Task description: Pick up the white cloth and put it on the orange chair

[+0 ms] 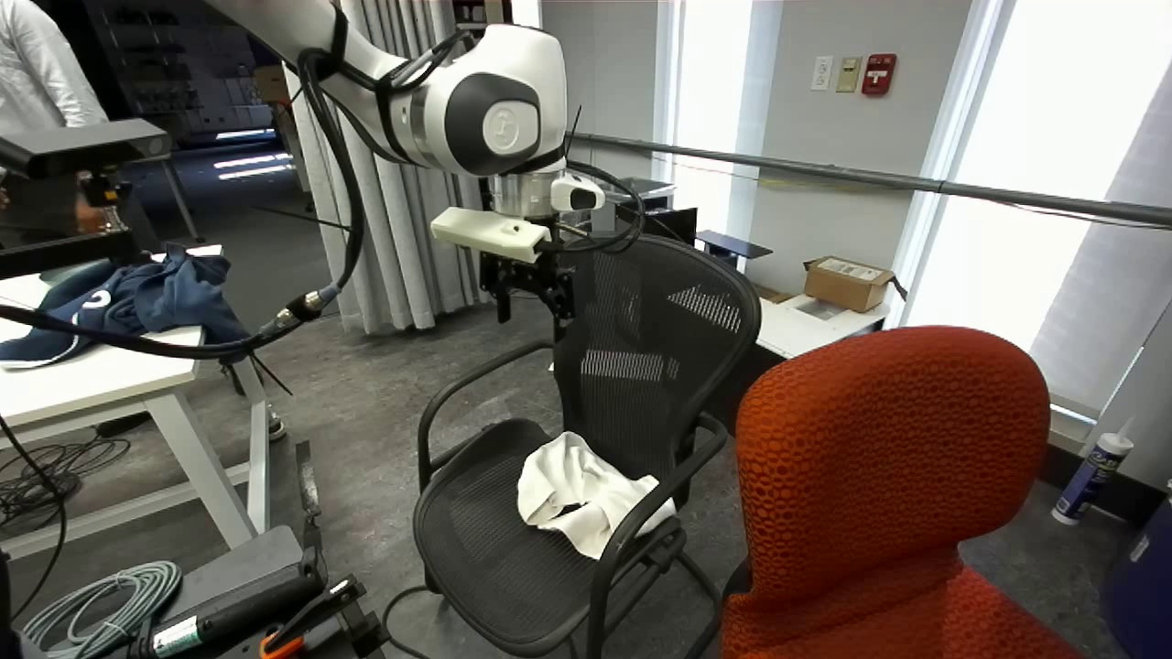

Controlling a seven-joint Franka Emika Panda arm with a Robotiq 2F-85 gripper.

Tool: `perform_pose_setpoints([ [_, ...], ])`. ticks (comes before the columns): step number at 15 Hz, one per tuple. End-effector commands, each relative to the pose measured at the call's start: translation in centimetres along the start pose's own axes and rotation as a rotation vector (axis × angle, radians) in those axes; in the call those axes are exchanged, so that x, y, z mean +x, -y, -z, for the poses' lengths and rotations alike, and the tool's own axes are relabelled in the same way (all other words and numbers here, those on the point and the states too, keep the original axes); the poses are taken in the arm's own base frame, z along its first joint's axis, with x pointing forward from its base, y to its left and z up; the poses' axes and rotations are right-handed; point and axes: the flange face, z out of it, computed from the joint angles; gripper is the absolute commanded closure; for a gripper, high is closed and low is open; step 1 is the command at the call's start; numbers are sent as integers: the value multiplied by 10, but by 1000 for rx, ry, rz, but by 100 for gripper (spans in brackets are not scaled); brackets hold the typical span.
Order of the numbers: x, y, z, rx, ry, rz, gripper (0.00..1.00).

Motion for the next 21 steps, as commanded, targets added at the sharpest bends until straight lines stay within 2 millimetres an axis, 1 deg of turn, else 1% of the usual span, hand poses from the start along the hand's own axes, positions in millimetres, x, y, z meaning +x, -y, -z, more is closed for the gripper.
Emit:
perform_pose_setpoints([
  [1, 16, -10, -51, 16, 22, -14, 0],
  [3, 23, -15, -93, 17, 26, -29, 0],
  [4, 27, -19, -119, 14, 28, -47, 0],
  [7, 38, -32, -184, 8, 55, -101, 0],
  [8, 40, -39, -200, 2, 66, -118, 0],
  [10, 49, -46, -232, 3, 98, -144, 0],
  [13, 65, -57, -266, -2, 125, -187, 0],
  [17, 87, -66, -301, 4, 163, -239, 0],
  [18, 93, -60, -315, -22, 167, -248, 0],
  [21, 105, -54, -339, -68, 175, -273, 0],
])
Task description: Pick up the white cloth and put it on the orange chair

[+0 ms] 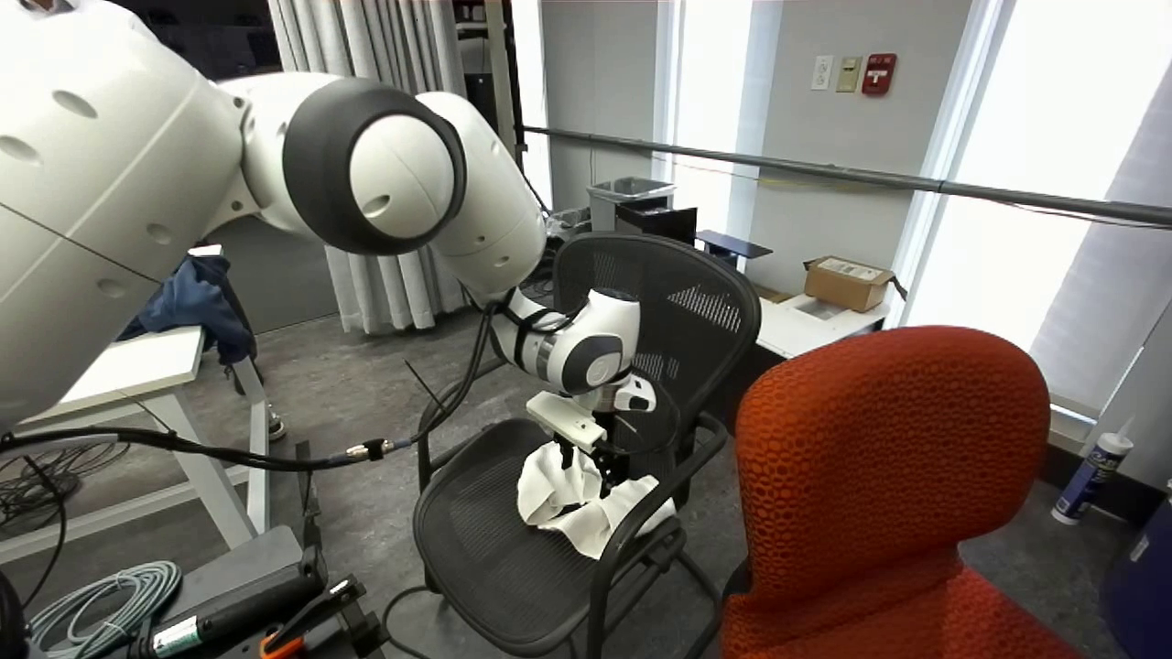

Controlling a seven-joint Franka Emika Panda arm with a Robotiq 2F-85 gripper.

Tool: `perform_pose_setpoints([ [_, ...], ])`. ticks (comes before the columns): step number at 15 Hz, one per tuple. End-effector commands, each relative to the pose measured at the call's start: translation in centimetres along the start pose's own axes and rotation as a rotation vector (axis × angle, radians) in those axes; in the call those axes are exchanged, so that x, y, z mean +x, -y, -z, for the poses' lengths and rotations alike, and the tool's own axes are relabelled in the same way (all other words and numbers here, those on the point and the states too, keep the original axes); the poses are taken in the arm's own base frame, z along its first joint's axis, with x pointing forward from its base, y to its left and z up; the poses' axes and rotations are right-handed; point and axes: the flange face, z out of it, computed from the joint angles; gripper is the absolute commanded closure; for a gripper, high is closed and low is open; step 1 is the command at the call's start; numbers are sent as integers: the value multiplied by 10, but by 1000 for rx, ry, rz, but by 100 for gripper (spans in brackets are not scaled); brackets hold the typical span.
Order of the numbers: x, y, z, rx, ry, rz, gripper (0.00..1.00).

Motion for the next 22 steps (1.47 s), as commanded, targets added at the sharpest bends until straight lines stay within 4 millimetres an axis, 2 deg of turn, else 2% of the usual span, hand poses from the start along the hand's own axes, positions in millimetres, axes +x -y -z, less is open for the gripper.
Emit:
perform_pose_setpoints([
  [1, 26, 16, -30, -84, 2, -38, 0],
  [6, 33, 41, -70, -210, -35, -34, 0],
  [10, 31, 55, -98, -253, 8, -15, 0],
  [13, 20, 56, -102, -215, 24, -7, 0],
  [21, 20, 56, -102, -214, 24, -8, 0],
  [22, 22, 55, -107, -227, -8, -7, 0],
])
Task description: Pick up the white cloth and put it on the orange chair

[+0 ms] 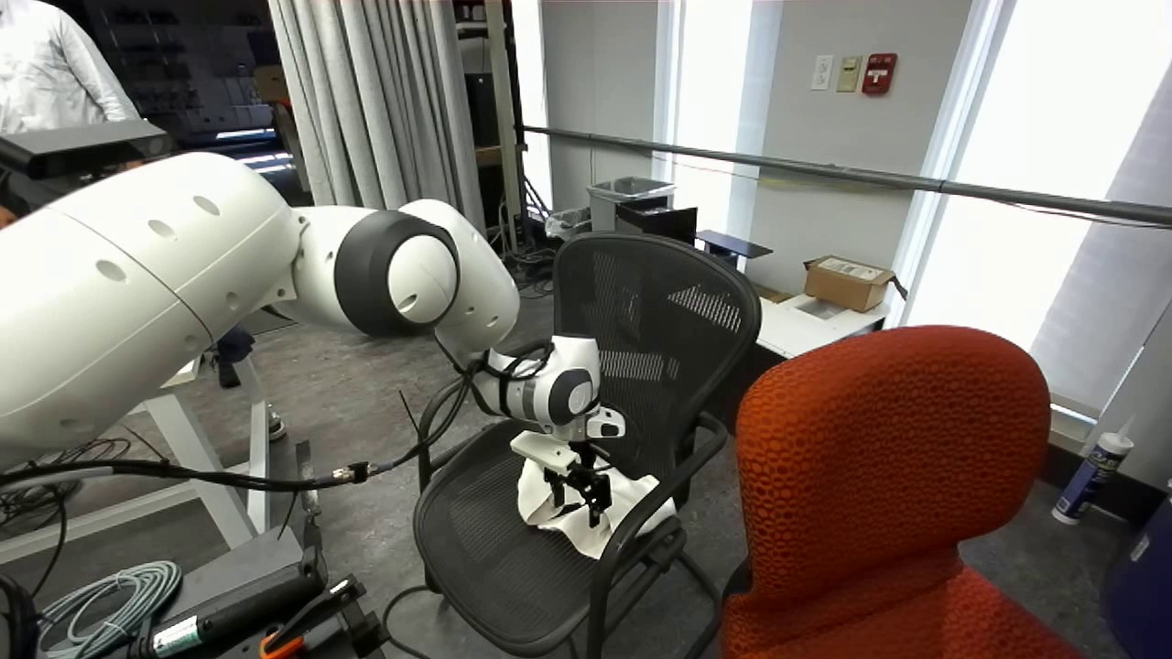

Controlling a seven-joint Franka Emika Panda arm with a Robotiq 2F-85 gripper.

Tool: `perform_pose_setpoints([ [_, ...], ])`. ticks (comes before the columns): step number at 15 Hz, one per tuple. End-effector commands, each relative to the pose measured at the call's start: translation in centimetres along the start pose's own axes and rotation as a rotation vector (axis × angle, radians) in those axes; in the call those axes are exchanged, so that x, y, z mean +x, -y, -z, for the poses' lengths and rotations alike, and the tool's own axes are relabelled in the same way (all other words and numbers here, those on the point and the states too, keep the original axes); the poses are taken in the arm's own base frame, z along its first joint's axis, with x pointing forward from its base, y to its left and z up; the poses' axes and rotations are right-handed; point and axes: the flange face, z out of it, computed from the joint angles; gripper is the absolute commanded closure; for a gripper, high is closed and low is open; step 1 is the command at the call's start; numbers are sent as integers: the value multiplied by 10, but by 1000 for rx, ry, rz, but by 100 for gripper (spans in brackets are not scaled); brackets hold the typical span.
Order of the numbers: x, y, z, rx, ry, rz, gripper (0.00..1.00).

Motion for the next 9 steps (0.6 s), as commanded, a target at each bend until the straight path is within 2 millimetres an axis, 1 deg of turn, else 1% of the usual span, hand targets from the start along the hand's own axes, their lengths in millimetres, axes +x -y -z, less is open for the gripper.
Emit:
perform_pose_setpoints([
  [1, 9, 3, -8, -26, -70, -10, 0],
  [6, 34, 7, -11, -74, -237, -21, 0],
  [9, 41, 14, -20, -72, -245, -30, 0],
])
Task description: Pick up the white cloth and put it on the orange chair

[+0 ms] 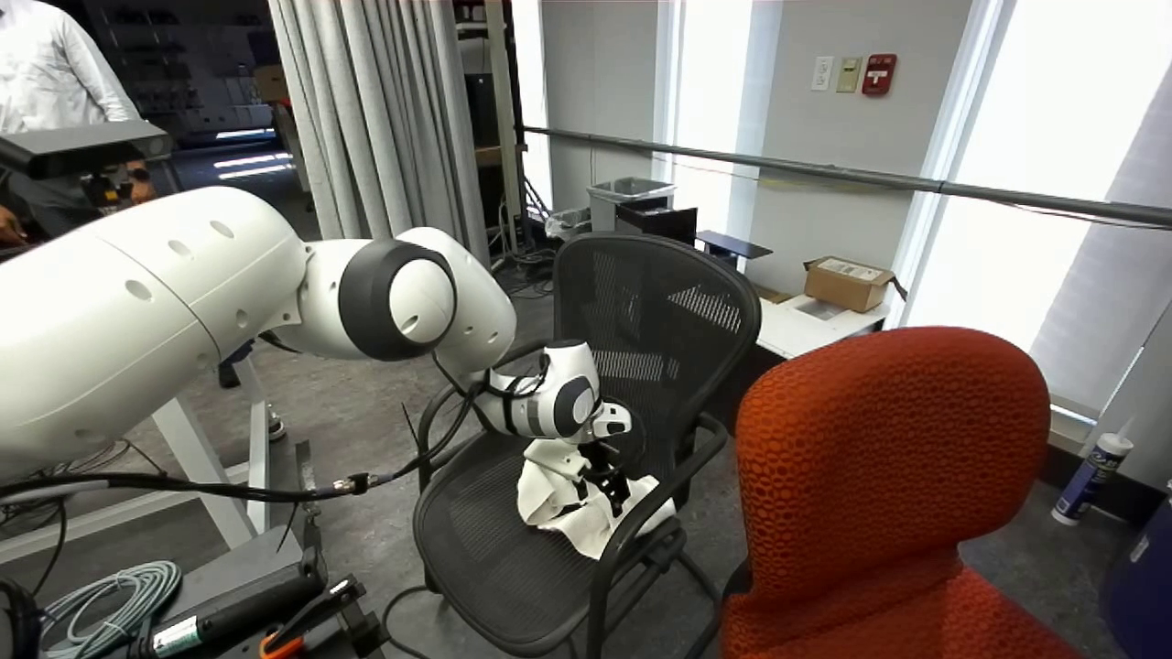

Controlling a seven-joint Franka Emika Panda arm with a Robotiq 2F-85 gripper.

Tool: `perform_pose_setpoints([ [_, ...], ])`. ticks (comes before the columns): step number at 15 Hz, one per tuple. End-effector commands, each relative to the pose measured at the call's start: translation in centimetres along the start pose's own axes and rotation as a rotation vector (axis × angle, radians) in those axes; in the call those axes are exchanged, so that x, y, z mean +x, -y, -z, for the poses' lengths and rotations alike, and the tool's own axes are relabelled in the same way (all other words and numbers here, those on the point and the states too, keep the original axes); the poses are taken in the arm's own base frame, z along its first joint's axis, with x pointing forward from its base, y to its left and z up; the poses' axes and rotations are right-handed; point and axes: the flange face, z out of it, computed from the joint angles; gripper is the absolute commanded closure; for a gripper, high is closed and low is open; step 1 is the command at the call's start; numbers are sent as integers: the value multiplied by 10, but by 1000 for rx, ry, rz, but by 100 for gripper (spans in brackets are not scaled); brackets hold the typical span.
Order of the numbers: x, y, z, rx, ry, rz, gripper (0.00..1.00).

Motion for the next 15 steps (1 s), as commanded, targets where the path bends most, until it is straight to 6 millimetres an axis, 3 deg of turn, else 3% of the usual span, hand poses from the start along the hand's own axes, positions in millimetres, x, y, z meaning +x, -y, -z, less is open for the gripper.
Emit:
perform_pose_setpoints([
  [1, 12, 15, -16, -14, -36, -14, 0],
  [4, 13, 21, -29, -10, -34, -14, 0],
  [5, 14, 21, -32, -12, -36, -14, 18],
  [7, 17, 20, -35, -8, -46, -26, 35],
  [9, 18, 14, -23, -5, -52, -44, 54],
  [14, 42, 1, -4, 41, -88, -79, 96],
  [15, 47, -3, 1, 54, -97, -94, 100],
])
